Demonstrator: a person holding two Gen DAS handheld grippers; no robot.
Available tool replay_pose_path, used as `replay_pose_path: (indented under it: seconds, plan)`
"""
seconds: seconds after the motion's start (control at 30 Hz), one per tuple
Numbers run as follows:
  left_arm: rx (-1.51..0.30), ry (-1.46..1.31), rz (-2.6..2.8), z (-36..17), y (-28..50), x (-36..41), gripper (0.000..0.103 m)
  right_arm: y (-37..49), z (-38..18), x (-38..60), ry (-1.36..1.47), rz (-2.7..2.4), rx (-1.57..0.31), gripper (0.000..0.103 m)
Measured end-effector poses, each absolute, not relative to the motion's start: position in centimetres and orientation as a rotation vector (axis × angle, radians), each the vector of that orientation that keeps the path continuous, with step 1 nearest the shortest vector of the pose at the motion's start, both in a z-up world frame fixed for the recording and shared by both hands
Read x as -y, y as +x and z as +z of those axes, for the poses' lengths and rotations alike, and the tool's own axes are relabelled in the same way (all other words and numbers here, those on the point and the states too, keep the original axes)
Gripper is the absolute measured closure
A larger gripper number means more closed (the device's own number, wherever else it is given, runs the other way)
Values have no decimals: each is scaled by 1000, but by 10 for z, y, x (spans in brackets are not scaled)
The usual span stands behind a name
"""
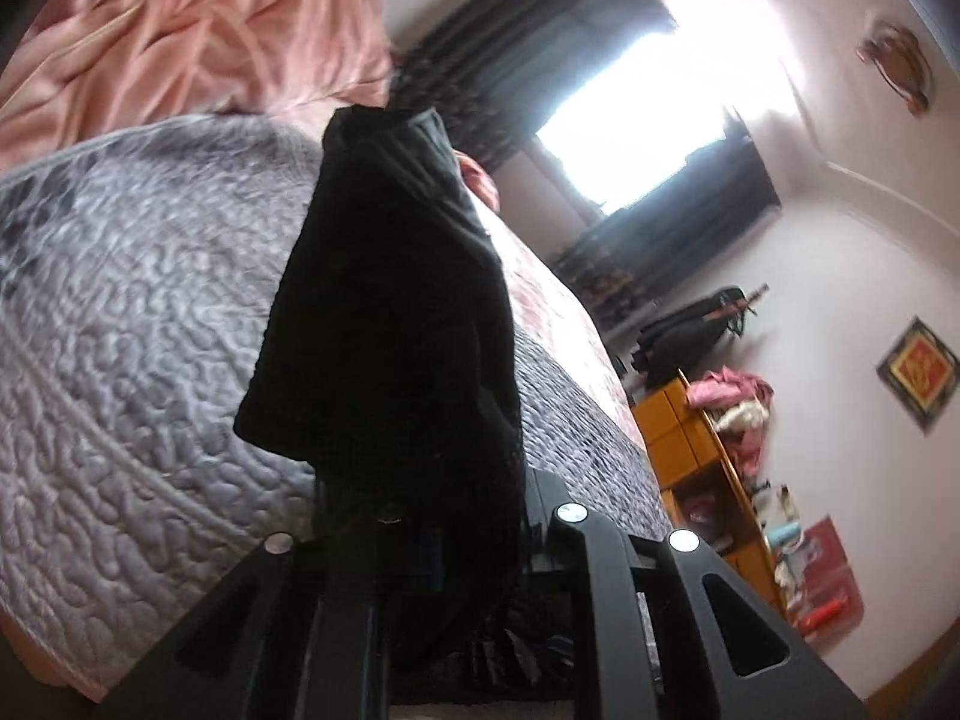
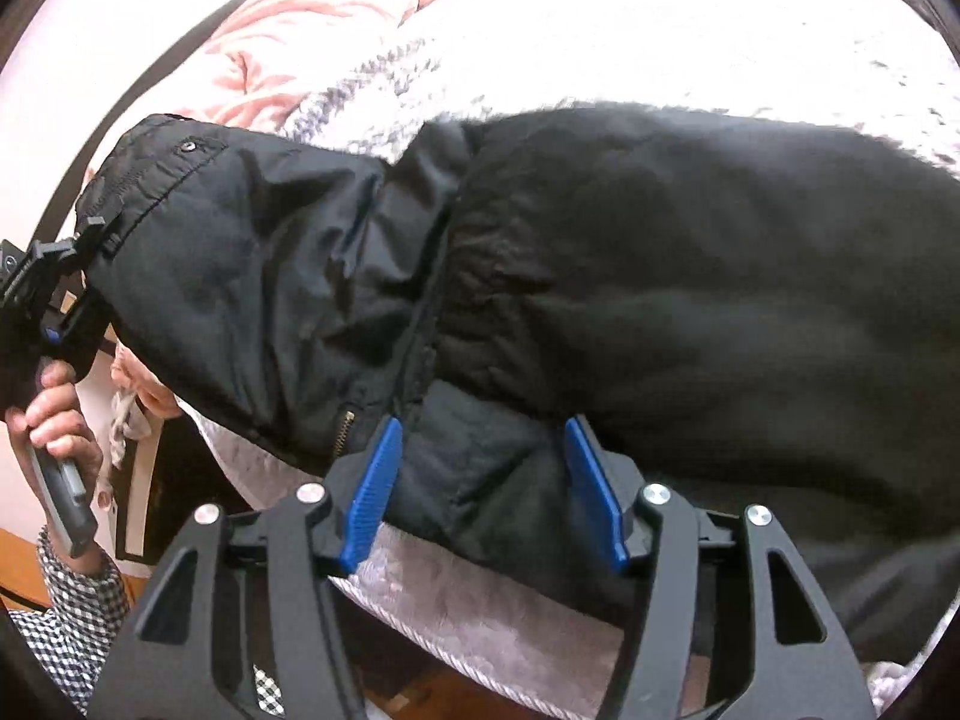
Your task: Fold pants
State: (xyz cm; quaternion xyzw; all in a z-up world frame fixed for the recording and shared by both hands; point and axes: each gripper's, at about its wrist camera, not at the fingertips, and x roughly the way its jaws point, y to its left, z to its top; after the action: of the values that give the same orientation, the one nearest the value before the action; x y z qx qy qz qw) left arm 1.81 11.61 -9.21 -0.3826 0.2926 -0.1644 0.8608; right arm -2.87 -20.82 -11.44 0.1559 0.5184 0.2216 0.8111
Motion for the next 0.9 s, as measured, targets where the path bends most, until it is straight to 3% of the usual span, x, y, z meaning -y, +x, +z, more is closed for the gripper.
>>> replay_pose_path:
  seconds: [0.4,0.77,0.9]
  plan:
    - [-678,-479,-511,-70,9,-4,86,-57,-94,304,370,238,-1030,46]
    - [-837,-266,-608,-104,6,95,85,-56,-120,327,410,199,-1054,47]
    - [-921,-230,-645,-126,7,117,77,-58,-126,333,439,211,-1058,47]
